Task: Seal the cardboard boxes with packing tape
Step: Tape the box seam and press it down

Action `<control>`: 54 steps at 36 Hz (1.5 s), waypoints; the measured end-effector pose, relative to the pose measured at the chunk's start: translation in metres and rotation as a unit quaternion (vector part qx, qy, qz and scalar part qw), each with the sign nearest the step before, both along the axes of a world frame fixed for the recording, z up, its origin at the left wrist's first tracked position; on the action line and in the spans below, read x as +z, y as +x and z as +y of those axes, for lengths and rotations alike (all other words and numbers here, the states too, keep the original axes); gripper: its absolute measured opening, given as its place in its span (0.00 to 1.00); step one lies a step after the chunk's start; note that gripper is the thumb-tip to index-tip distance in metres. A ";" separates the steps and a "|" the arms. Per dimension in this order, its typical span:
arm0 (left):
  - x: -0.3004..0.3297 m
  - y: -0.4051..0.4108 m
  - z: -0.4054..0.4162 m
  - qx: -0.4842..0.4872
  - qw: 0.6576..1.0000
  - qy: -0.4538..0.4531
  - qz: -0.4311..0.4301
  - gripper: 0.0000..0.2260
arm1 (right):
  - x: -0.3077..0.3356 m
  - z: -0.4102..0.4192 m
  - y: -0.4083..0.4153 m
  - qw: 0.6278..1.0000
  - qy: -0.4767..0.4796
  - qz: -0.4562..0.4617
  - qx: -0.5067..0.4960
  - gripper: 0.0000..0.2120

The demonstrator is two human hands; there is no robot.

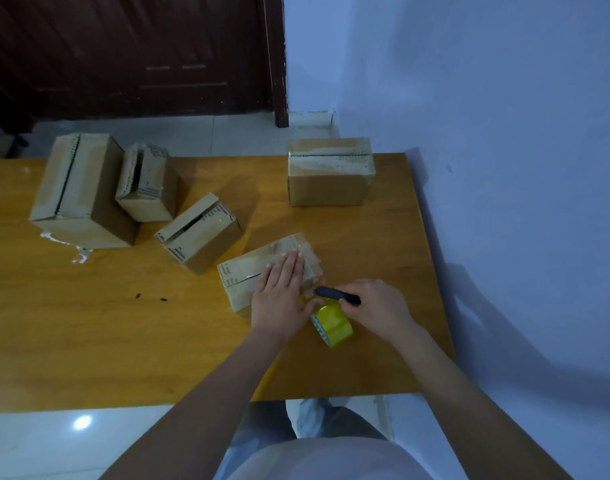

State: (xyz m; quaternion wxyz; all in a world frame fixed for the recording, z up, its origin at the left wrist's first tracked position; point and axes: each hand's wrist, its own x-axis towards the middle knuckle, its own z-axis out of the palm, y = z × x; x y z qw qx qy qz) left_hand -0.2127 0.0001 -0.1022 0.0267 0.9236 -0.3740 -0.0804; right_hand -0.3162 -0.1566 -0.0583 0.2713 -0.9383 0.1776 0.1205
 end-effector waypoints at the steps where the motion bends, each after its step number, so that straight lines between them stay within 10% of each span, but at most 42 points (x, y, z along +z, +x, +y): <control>1: 0.000 -0.001 0.000 0.000 1.000 0.001 0.002 0.38 | 0.000 0.000 0.000 1.000 0.003 -0.001 0.002 0.13; 29: 0.002 -0.002 0.000 0.003 1.000 -0.001 -0.006 0.38 | -0.067 -0.016 -0.004 0.979 -0.104 0.066 -0.160 0.16; 34: 0.000 -0.001 -0.001 0.004 1.000 -0.001 -0.012 0.38 | -0.050 -0.001 0.013 0.951 0.204 -0.082 -0.217 0.15; 40: 0.000 -0.001 -0.001 0.001 1.000 -0.002 -0.017 0.38 | -0.044 0.011 0.023 0.901 0.388 0.034 -0.193 0.07; 54: 0.000 0.001 -0.009 0.038 0.994 -0.094 -0.034 0.27 | -0.038 0.020 0.019 0.900 0.368 -0.008 -0.234 0.11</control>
